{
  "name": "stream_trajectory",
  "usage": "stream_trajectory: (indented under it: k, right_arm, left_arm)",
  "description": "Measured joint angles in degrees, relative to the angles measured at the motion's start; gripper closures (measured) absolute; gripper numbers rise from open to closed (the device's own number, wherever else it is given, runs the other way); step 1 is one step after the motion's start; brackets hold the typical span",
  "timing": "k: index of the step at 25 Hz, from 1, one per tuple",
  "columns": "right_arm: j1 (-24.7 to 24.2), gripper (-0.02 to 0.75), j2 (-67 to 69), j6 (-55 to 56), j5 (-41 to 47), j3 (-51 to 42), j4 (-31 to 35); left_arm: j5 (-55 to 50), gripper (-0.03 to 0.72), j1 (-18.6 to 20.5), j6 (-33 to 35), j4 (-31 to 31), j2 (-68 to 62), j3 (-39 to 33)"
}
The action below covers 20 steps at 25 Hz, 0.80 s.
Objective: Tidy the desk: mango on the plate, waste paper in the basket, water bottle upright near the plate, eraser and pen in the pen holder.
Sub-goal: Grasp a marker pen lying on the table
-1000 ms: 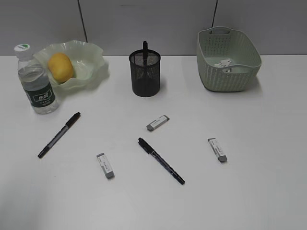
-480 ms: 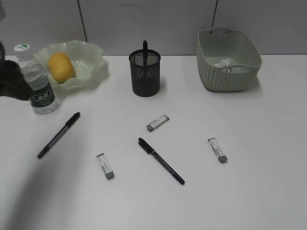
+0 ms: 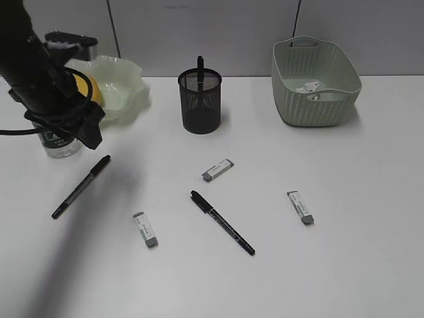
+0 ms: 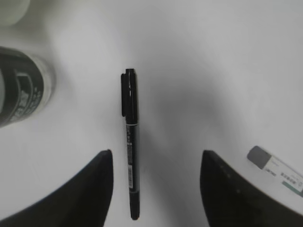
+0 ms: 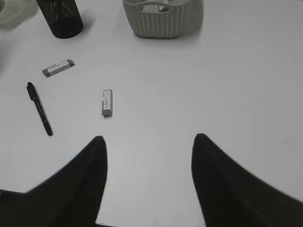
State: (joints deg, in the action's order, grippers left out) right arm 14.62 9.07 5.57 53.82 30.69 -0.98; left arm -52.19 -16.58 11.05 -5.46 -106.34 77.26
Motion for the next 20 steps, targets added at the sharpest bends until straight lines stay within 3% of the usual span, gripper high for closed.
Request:
stream_trajectory:
  k: [11,20]
  right_arm:
    - [0.0,0.281,0.0,0.0,-0.1,0.0,-0.1]
    - [0.0,0.281,0.0,0.0,-0.2,0.0,-0.1]
  left_arm:
    - [-5.2,0.248,0.0,0.0,1.6,-15.2,12.0]
    - [-5.2,0.279,0.0,-0.2,3.8,-19.3,12.6]
